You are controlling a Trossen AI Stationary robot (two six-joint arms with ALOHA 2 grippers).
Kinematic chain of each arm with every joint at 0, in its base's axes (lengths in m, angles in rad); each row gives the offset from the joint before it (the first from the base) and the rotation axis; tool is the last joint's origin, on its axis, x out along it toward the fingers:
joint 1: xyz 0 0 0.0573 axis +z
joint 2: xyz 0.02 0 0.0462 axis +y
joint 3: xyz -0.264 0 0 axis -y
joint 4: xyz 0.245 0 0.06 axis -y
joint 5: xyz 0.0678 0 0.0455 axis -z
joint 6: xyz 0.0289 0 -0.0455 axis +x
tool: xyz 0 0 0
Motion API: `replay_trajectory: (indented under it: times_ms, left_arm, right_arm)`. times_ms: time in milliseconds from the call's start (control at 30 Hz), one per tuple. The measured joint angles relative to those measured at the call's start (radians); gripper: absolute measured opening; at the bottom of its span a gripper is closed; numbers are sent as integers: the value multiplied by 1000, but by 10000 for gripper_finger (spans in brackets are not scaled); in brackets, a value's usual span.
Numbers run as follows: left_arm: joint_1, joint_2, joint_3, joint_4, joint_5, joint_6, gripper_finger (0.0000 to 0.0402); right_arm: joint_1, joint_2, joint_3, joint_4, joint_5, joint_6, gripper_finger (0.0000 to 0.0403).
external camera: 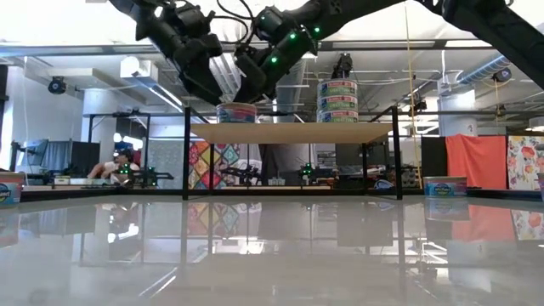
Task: Stack canned seafood by type on shelf
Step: Put the top left blue-pink tuna can on the shelf
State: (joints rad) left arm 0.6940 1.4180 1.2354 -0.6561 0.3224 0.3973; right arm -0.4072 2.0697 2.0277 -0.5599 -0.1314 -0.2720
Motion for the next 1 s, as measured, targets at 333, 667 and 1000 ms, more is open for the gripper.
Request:
replay_trajectory:
  times_ms: [333,667,1000]
  left_arm:
    - [-71,-61,-18,61,9,-3,372]
    - [-59,-20,-18,102,29,6,137]
    - [-19,109,32,138,1,-49,20]
  right_arm:
    - [59,-194,-14,7,90,-109,13]
    - [118,-395,-187,-56,249,-79,13]
    - [144,-590,-498,14,316,42,13]
